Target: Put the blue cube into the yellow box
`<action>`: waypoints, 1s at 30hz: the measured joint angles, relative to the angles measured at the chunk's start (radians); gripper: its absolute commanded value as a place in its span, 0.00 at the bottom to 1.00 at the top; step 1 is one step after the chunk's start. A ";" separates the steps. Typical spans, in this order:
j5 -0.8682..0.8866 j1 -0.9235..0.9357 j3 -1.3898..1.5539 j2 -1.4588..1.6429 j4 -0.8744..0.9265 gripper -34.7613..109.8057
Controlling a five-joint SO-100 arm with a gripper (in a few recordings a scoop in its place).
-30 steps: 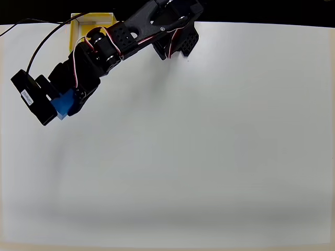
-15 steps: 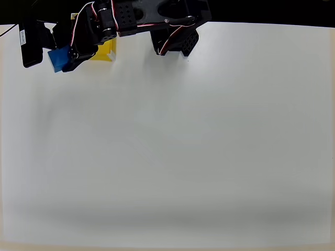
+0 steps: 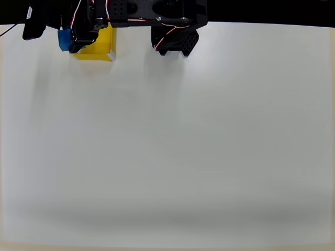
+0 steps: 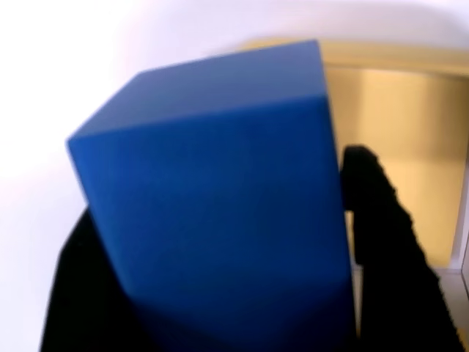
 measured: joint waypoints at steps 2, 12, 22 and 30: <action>0.000 0.011 0.026 -0.020 -0.011 0.33; 0.017 0.058 0.126 -0.025 -0.087 0.33; 0.035 0.089 0.261 -0.041 -0.209 0.36; 0.046 0.107 0.324 -0.040 -0.272 0.47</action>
